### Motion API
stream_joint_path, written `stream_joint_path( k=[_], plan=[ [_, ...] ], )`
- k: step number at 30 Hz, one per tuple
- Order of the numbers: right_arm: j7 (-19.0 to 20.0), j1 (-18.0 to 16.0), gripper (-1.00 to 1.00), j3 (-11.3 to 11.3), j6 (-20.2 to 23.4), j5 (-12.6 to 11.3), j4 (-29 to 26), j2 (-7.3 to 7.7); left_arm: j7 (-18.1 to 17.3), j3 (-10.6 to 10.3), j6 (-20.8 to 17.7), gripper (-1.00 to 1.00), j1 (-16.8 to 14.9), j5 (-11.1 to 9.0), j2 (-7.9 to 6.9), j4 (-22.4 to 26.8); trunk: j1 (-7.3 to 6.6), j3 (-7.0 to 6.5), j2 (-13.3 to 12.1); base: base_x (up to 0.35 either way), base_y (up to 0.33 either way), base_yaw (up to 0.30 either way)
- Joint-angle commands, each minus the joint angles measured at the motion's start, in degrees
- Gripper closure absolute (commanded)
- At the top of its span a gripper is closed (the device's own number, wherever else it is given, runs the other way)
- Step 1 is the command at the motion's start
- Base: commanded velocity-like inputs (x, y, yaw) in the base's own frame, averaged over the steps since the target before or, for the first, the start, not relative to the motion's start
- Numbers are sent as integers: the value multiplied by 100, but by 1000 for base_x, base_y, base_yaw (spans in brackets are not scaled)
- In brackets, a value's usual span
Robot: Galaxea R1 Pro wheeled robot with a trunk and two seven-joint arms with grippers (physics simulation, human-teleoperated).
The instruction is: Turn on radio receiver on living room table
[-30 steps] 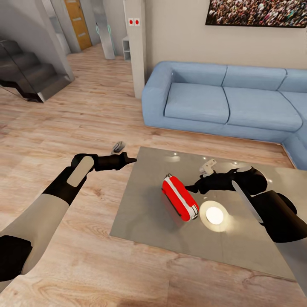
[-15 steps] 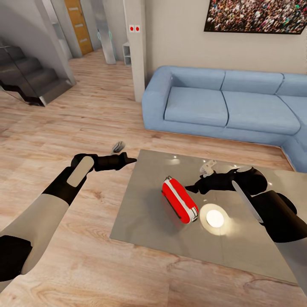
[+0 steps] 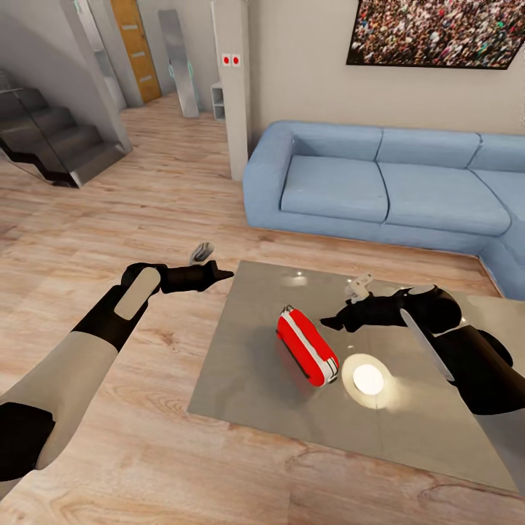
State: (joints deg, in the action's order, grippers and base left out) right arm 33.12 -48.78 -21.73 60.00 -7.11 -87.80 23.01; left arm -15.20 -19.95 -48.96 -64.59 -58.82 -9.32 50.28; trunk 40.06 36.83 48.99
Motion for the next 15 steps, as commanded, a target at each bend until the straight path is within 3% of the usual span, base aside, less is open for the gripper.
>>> stream_joint_path(
  k=[1, 10, 15],
  plan=[
    [0, 0, -100, 0, 0, -1, 0, 8, 0, 0, 0, 100, 0, 2, 0, 0, 0, -9, 0, 0, 0, 0],
    [1, 0, -100, 2, 0, -1, 154, 183, 3, -13, 8, 100, 0, 2, 16, 1, 0, -92, 0, 0, 0, 0],
    [2, 0, -100, 2, 0, -1, 341, 249, 7, -171, 28, 100, 0, 2, 27, -4, 0, -138, 0, 0, 0, 0]
  ],
)
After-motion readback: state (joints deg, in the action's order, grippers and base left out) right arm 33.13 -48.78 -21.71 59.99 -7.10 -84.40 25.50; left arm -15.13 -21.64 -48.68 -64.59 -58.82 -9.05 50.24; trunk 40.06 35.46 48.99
